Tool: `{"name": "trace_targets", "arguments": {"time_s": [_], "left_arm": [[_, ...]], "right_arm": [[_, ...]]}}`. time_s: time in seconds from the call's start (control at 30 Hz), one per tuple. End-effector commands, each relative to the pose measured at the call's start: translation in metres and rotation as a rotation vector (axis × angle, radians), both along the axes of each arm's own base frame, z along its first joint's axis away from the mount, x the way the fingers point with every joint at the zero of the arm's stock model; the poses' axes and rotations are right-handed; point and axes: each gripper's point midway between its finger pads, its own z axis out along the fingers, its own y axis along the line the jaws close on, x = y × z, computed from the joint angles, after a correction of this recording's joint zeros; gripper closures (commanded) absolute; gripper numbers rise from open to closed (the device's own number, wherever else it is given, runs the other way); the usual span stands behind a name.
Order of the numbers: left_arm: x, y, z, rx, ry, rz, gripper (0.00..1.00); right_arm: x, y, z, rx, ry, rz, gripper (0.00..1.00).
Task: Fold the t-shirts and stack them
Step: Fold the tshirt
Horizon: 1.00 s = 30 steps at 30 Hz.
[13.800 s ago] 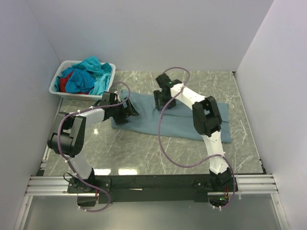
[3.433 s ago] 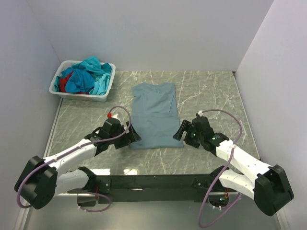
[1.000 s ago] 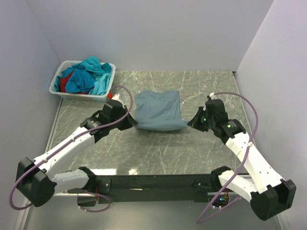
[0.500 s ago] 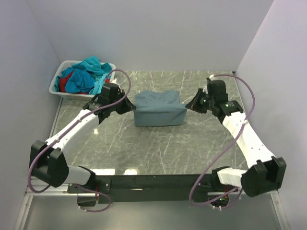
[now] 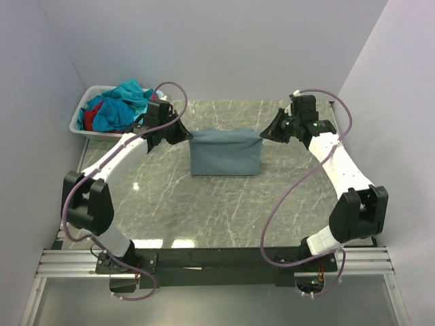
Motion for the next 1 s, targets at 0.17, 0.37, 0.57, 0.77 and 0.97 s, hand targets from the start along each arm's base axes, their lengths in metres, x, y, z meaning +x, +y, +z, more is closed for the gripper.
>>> {"name": "trace_targets", "arguments": {"time_s": [0.17, 0.37, 0.57, 0.77, 0.97], "left_arm": [[0.053, 0.006, 0.004, 0.006, -0.034, 0.02, 0.99], [0.074, 0.007, -0.016, 0.013, -0.001, 0.022, 0.99], [0.097, 0.008, -0.027, 0.02, 0.015, 0.031, 0.99], [0.118, 0.008, -0.039, 0.009, 0.014, 0.031, 0.99], [0.139, 0.007, -0.058, -0.001, 0.04, 0.027, 0.99]], "right_arm": [[0.048, -0.008, 0.008, -0.008, -0.053, -0.008, 1.0], [0.072, -0.008, -0.009, 0.001, -0.014, -0.008, 1.0], [0.094, -0.007, -0.028, 0.012, 0.02, -0.014, 1.0], [0.116, -0.007, -0.047, 0.015, 0.051, -0.013, 1.0], [0.139, -0.009, -0.067, 0.022, 0.074, -0.029, 1.0]]}}
